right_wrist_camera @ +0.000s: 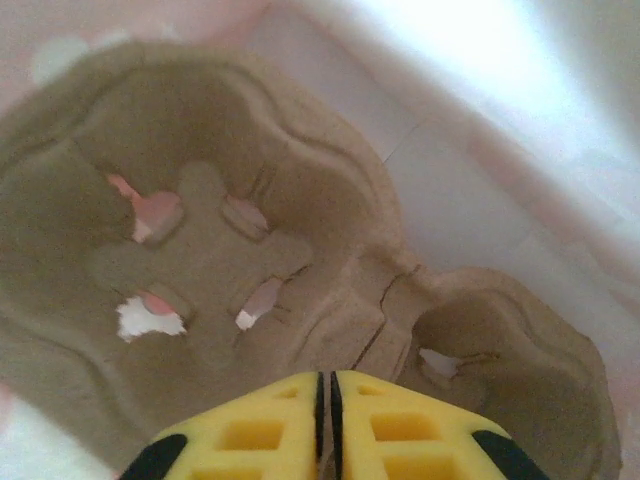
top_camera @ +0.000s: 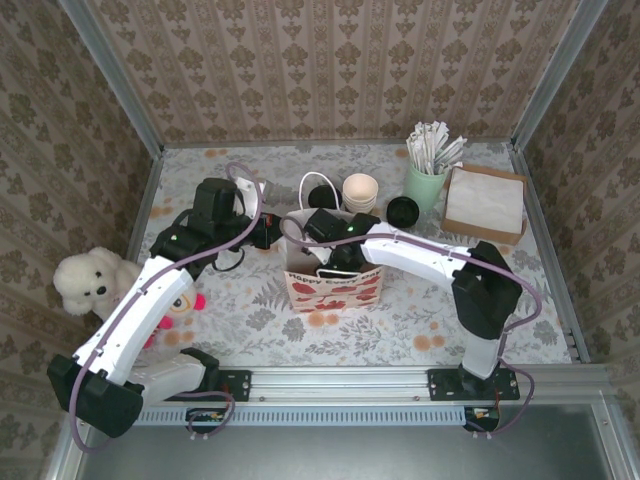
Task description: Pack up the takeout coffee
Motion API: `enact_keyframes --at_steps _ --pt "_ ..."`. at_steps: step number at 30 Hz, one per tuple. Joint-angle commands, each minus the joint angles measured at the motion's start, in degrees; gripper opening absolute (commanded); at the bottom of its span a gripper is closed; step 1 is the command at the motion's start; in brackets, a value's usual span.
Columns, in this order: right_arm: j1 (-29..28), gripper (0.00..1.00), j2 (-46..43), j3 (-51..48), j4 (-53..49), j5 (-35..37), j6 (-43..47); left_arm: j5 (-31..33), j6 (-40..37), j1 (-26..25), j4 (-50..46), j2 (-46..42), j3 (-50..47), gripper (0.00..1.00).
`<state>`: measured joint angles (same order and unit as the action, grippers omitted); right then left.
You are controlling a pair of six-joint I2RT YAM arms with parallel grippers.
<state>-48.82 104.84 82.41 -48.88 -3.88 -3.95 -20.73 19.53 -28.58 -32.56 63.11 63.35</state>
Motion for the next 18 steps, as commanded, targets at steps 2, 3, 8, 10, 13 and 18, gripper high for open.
enact_keyframes --at_steps 2,3,8,10,13,18 --pt "-0.4 0.08 3.6 1.9 -4.8 0.7 8.8 -0.6 -0.2 -0.5 1.4 -0.9 -0.3 0.0" --pt "-0.4 0.08 4.1 1.5 -4.7 1.0 9.9 -0.6 -0.3 -0.5 1.5 -1.0 -0.3 0.0" --pt "-0.3 0.08 7.0 -3.5 -1.7 4.2 15.7 -0.1 -1.0 -0.5 1.8 -2.3 -0.6 0.0" --pt "-0.3 0.09 7.4 -5.1 -0.2 3.9 17.7 1.5 -1.1 -0.5 1.3 -2.7 -0.6 0.0" --pt "-0.3 0.1 8.0 -5.3 0.1 4.5 19.1 1.9 -1.4 -0.5 0.8 -2.8 -0.4 0.0" --pt "-0.3 0.15 5.4 -2.9 -0.8 4.6 19.4 0.0 -1.6 -0.6 2.3 -2.7 -1.1 0.0"
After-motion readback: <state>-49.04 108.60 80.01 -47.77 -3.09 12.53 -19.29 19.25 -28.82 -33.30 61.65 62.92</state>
